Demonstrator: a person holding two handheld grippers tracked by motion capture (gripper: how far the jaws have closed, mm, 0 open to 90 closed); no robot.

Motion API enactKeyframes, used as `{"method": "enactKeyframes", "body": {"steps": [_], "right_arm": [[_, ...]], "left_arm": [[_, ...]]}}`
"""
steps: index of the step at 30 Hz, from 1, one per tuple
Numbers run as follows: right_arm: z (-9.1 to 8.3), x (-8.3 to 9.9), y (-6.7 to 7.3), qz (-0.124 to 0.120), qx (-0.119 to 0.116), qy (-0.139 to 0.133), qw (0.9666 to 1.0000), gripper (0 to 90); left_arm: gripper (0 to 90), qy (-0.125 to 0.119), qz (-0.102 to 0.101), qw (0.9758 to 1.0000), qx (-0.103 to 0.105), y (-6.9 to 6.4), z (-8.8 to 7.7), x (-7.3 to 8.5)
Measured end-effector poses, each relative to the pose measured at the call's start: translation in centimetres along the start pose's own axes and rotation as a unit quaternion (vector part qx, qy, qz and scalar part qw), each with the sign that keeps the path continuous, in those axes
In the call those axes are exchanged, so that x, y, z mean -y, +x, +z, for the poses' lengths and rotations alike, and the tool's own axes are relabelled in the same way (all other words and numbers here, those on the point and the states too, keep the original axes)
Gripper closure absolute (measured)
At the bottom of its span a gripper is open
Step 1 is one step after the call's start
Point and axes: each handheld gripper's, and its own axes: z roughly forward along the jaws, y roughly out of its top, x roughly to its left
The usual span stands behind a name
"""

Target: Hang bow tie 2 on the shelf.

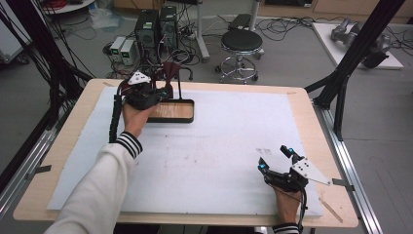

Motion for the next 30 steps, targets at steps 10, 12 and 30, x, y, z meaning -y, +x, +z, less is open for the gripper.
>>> {"method": "enactKeyframes", "body": {"steps": [10,12,30], "right_arm": [[0.0,0.0,0.0,0.0,0.0,0.0,1.0,6.9],[0.0,0.0,0.0,0.002,-0.001,0.001,1.0,6.9],[0.0,0.0,0.0,0.001,-0.001,0.001,1.0,6.9]], "left_arm": [[81.4,0.016,0.005,0.9999,-0.004,0.2,0.5,0.7],[81.4,0.027,0.008,0.9996,-0.006,0.1,0.7,1.0],[81.3,0.072,0.005,0.997,-0.025,0.9,1.4,2.3]]}}
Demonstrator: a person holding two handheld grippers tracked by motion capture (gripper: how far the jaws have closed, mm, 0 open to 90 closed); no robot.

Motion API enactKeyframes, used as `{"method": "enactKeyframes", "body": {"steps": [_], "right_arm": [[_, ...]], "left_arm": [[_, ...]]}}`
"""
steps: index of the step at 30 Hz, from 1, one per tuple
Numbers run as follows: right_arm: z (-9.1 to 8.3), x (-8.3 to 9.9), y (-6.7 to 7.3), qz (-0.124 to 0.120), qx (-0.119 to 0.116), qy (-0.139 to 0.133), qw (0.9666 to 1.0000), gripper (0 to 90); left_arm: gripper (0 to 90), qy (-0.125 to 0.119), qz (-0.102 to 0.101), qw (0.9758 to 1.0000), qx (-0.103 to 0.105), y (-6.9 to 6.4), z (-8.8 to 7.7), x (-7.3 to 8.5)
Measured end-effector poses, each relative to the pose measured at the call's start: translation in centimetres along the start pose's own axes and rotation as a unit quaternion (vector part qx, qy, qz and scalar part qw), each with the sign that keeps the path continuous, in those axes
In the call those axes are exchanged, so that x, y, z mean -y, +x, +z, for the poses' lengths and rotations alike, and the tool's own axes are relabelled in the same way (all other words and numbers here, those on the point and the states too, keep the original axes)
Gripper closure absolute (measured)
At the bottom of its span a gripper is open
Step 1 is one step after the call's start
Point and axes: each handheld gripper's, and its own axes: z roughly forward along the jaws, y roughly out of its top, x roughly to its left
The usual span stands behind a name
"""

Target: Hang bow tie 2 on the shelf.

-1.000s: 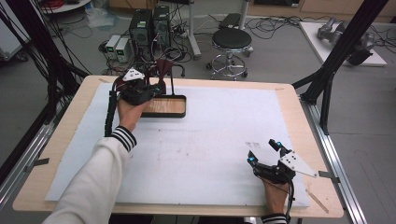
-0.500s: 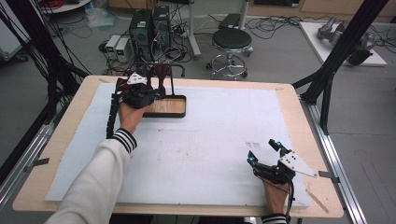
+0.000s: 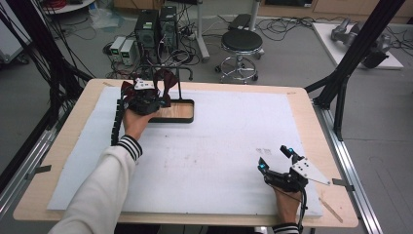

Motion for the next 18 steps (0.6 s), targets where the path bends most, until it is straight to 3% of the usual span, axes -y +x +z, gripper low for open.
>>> {"method": "enactKeyframes", "body": {"steps": [3,8,12,16,18], "right_arm": [[0.0,0.0,0.0,-0.001,0.001,-0.001,1.0,6.9],[0.0,0.0,0.1,-0.004,0.003,-0.002,1.0,6.9],[0.0,0.0,0.1,-0.007,0.003,-0.004,1.0,6.9],[0.0,0.0,0.0,-0.007,-0.001,-0.003,1.0,6.9],[0.0,0.0,0.0,-0.002,-0.004,-0.002,1.0,6.9]], "left_arm": [[77.5,0.002,-0.002,1.0,-0.005,0.0,0.0,0.0],[52.9,0.006,-0.009,0.9998,-0.016,0.3,-0.3,0.0],[31.1,-0.003,0.003,1.0,-0.001,0.3,-0.7,0.3],[22.1,-0.024,0.02,0.9993,0.02,0.1,-1.8,0.7],[21.8,-0.05,0.022,0.9972,0.05,-0.1,-2.9,1.0]]}}
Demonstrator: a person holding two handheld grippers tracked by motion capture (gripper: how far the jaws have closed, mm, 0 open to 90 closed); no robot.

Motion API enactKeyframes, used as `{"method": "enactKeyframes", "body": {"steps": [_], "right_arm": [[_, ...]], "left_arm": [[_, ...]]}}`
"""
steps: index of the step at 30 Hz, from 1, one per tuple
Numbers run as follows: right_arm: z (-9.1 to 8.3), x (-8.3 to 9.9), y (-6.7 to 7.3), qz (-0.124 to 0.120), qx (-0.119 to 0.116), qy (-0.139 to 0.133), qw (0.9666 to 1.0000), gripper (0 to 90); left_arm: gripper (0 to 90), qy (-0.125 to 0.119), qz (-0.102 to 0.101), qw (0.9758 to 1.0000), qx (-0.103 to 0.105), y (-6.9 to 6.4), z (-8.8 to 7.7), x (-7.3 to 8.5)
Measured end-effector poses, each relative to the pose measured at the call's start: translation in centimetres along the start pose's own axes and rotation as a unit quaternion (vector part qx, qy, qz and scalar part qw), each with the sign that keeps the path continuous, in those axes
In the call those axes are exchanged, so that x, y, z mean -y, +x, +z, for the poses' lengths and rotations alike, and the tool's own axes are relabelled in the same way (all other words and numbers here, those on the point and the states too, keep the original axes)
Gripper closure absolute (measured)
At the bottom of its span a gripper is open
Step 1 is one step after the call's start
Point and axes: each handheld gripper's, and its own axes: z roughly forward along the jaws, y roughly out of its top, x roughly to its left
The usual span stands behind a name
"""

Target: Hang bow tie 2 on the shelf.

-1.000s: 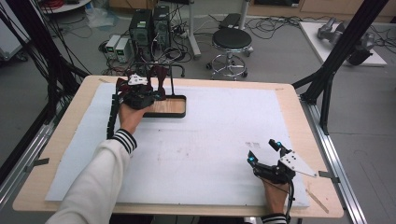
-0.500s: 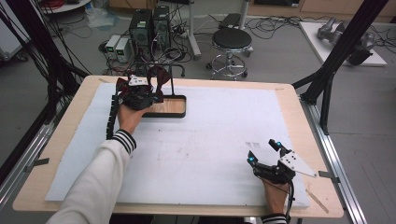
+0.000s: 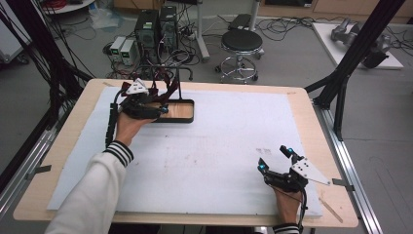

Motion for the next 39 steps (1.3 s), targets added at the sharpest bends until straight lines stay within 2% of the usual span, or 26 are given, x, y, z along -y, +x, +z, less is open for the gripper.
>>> {"method": "enactKeyframes", "body": {"steps": [2,5,8,12,15,20,24,30,35,39], "right_arm": [[-0.1,0.0,0.0,0.0,0.001,-0.003,1.0,6.9],[0.0,0.0,0.1,-0.002,0.001,-0.002,1.0,6.9],[0.0,0.0,0.0,0.0,0.0,-0.002,1.0,6.9],[0.0,0.0,0.0,-0.004,0.0,-0.003,1.0,6.9],[0.0,0.0,0.1,-0.004,0.001,-0.004,1.0,6.9],[0.0,0.0,0.1,-0.008,0.002,-0.003,1.0,6.9],[0.0,0.0,0.2,-0.007,0.003,0.0,1.0,6.9],[0.0,0.0,0.1,-0.007,0.004,-0.002,1.0,6.9],[0.0,0.0,0.2,-0.007,0.006,-0.001,1.0,6.9],[0.0,0.0,0.1,-0.004,0.008,-0.003,1.0,6.9]], "left_arm": [[21.8,-0.025,0.019,0.9994,0.012,-0.4,-1.4,0.2],[22.0,-0.06,0.041,0.997,0.026,-0.7,-3.4,0.7],[21.7,-0.08,0.048,0.9953,0.025,-0.6,-4.8,1.2],[18.2,-0.091,0.054,0.9941,0.024,-0.6,-6.0,2.2],[17.7,-0.108,0.062,0.9919,0.026,-0.7,-6.9,3.2],[17.1,-0.131,0.059,0.9891,0.032,-0.6,-8.3,5.3],[17.0,-0.138,0.055,0.9885,0.03,-0.3,-9.6,6.9],[16.6,-0.161,0.036,0.9859,0.026,0.4,-11.3,9.2],[16.6,-0.168,0.032,0.9852,0.016,0.4,-12.2,11.4],[16.5,-0.181,0.029,0.983,0.009,0.3,-12.8,12.8]]}}
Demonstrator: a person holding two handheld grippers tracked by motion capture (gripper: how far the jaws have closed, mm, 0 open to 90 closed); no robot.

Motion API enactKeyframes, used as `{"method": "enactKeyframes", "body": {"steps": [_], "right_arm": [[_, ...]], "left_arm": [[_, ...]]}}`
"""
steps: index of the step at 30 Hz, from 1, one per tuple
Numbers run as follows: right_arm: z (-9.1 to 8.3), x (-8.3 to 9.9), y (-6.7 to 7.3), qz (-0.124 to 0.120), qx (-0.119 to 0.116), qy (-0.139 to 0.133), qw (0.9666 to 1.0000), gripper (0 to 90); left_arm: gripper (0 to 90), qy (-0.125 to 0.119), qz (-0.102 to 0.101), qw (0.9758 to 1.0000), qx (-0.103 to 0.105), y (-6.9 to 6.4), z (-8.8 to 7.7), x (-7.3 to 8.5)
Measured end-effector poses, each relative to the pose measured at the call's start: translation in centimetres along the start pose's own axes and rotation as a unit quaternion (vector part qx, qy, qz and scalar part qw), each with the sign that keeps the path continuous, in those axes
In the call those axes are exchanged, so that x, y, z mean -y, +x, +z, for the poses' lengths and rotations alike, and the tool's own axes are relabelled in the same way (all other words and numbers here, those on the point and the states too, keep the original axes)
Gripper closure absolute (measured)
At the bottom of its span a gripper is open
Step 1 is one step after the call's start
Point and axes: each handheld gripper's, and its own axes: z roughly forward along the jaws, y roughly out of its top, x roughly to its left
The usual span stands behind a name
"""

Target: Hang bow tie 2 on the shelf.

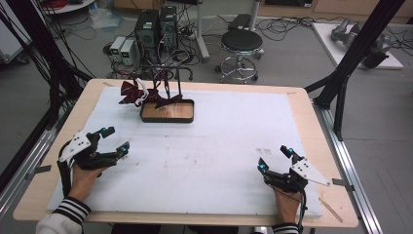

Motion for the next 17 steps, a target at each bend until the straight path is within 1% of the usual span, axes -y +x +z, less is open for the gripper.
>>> {"method": "enactKeyframes", "body": {"steps": [1,6,9,11,13,15,17], "right_arm": [[0.0,0.0,0.0,0.0,0.001,0.0,1.0,6.9],[0.0,0.0,0.0,-0.002,0.004,0.0,1.0,6.9],[0.0,0.0,0.0,0.004,0.004,0.001,1.0,6.9],[0.0,0.0,0.0,0.003,0.004,0.001,1.0,6.9],[0.0,0.0,0.0,0.0,0.005,0.0,1.0,6.9],[0.0,0.0,0.0,0.003,0.004,0.001,1.0,6.9],[0.0,0.0,-0.1,0.005,0.0,0.002,1.0,6.9]], "left_arm": [[16.5,-0.007,-0.003,1.0,-0.003,-0.1,-0.2,0.2],[16.6,-0.014,-0.004,0.9998,-0.01,-0.3,-0.5,1.1],[16.5,-0.013,-0.002,0.9998,-0.015,-0.2,-0.5,1.5],[16.5,-0.009,-0.003,0.9998,-0.017,-0.2,-0.5,1.8],[16.5,-0.008,0.001,0.9997,-0.021,-0.3,-0.4,2.1],[16.6,-0.011,0.005,0.9997,-0.023,-0.4,-0.5,2.1],[16.5,-0.016,0.003,0.9996,-0.023,-0.3,-0.6,2.2]]}}
